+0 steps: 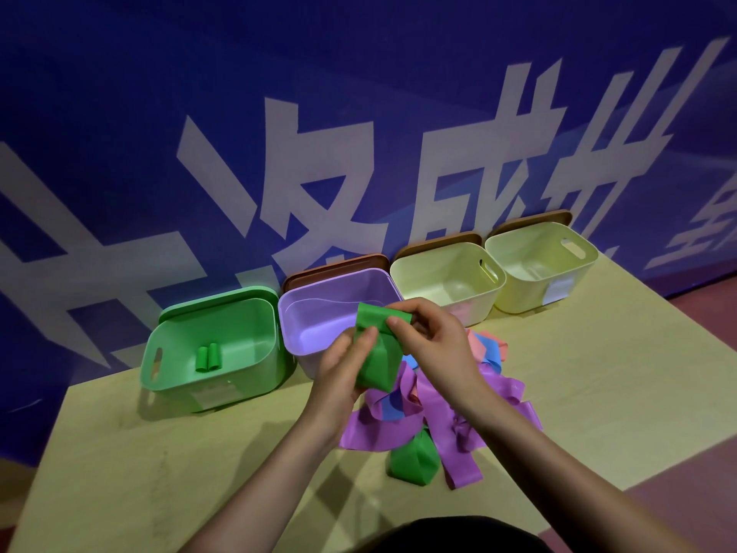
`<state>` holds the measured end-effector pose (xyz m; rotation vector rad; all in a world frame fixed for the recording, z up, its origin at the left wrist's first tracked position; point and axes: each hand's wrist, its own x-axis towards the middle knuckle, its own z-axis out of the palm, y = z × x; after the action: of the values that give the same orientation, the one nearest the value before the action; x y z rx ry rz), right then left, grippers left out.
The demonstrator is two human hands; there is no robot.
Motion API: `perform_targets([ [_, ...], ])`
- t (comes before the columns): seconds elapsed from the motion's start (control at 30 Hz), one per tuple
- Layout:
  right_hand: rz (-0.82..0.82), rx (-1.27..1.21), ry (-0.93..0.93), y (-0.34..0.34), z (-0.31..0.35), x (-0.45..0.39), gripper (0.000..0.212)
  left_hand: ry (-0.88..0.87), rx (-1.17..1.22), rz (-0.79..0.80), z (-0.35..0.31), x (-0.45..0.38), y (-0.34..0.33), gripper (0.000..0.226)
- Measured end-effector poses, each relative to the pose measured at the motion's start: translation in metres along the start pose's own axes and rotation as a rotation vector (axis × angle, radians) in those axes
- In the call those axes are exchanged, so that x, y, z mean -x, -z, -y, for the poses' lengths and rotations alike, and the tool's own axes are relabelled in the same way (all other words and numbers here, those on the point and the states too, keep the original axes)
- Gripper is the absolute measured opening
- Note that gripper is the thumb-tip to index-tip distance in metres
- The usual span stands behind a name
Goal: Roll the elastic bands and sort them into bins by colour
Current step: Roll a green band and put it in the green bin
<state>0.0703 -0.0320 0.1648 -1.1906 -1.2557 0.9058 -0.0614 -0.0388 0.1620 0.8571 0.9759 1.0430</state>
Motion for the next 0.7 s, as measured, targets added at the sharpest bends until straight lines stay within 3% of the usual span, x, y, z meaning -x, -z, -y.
perform_targets([
  [0.13, -0.054, 0.021, -0.014, 0.002, -0.005, 0.0, 0.015, -0.028, -0.163, 0.025, 0.003, 0.0, 0.005, 0.02],
  [0.33, -0.08, 0.142, 0.055, 0.003, -0.009, 0.004, 0.011, 0.026, -0.149, 0.002, 0.001, 0.002, 0.005, 0.02],
  [0.53, -0.026, 0.487, 0.424, 0.01, -0.015, 0.004, 0.014, 0.09, 0.01, -0.019, -0.007, 0.003, 0.003, 0.021],
  [0.7, 0.074, 0.617, 0.571, 0.012, -0.018, 0.003, 0.015, 0.086, 0.066, -0.079, -0.015, -0.002, 0.005, 0.024],
])
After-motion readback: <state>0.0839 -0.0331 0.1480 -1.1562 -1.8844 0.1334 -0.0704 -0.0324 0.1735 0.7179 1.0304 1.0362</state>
